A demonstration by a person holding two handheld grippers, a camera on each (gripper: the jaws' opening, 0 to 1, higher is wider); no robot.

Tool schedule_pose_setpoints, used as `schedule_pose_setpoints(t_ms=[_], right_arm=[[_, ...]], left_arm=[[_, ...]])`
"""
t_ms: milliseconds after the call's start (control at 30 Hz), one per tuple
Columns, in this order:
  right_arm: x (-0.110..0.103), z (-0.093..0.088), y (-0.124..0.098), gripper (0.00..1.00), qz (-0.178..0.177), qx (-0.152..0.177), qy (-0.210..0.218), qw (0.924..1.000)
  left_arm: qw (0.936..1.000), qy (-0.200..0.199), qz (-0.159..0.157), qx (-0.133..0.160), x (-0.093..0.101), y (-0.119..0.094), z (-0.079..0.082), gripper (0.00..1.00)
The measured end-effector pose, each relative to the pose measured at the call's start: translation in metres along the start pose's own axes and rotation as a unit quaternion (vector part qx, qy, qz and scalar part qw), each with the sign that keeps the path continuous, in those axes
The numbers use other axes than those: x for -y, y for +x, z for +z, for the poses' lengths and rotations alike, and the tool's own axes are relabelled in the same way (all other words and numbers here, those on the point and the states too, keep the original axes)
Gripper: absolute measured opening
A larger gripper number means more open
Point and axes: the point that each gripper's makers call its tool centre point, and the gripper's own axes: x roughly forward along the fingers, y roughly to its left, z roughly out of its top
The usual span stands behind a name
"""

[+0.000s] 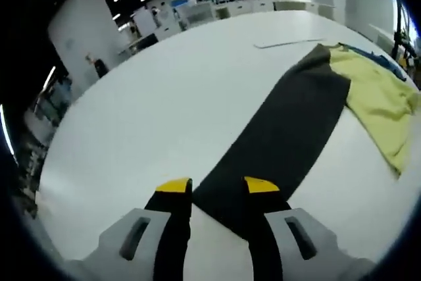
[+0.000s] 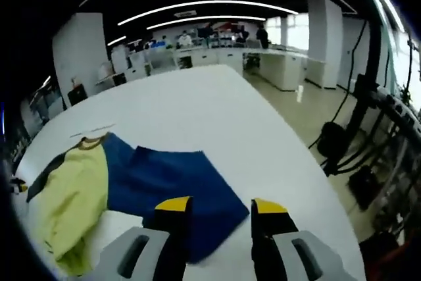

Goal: Fold the garment on the visible template until the final outline fits inside the template.

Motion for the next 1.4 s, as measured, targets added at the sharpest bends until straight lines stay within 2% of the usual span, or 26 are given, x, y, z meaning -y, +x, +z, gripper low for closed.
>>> schedule_pose_setpoints(t_ms=[100, 167, 300, 433, 533, 567, 767, 867, 1100, 1267, 1400], right_arm=[[-0.012, -0.007, -0.001, 0.46, 0.034, -0.018, -0.026, 0.9989], [-0.018, -0.010, -0.003, 0.47, 0.049, -0.025, -0.044, 0.9975], [-0.029, -0.016, -0.005, 0.55, 0.077, -0.035, -0.063, 0.9945], [-0.036, -0.022, -0.006, 0.59, 0.093, -0.047, -0.088, 0.9907], [-0.040, -0.026, -0.006, 0.62, 0.109, -0.057, -0.091, 0.9883], [-0.041, -0.027, -0.006, 0.61, 0.112, -0.058, -0.092, 0.9878], [-0.044, -0.037, -0.004, 0.57, 0.126, -0.078, -0.123, 0.9812], [-0.043, -0.040, -0.004, 0.55, 0.126, -0.085, -0.134, 0.9792], [-0.044, -0.044, -0.005, 0.49, 0.132, -0.094, -0.143, 0.9765], [-0.043, -0.056, -0.004, 0.38, 0.134, -0.118, -0.169, 0.9691], [-0.045, -0.060, -0.003, 0.30, 0.135, -0.129, -0.168, 0.9678]], left_arm=[[0.9998, -0.002, -0.014, 0.017, 0.009, -0.006, 0.005, 0.42], [0.9991, -0.007, -0.028, 0.030, 0.017, -0.010, 0.008, 0.46], [0.9977, -0.010, -0.049, 0.045, 0.030, -0.017, 0.012, 0.55], [0.9948, -0.020, -0.073, 0.068, 0.044, -0.025, 0.020, 0.62], [0.9912, -0.027, -0.092, 0.091, 0.054, -0.031, 0.028, 0.68], [0.9890, -0.030, -0.100, 0.105, 0.059, -0.034, 0.033, 0.71], [0.9836, -0.026, -0.126, 0.126, 0.076, -0.047, 0.040, 0.82], [0.9767, -0.042, -0.147, 0.151, 0.088, -0.056, 0.048, 0.88], [0.9705, -0.033, -0.171, 0.167, 0.105, -0.073, 0.050, 0.99], [0.9670, -0.019, -0.187, 0.171, 0.119, -0.083, 0.050, 0.99], [0.9653, -0.006, -0.196, 0.173, 0.129, -0.088, 0.050, 0.99]])
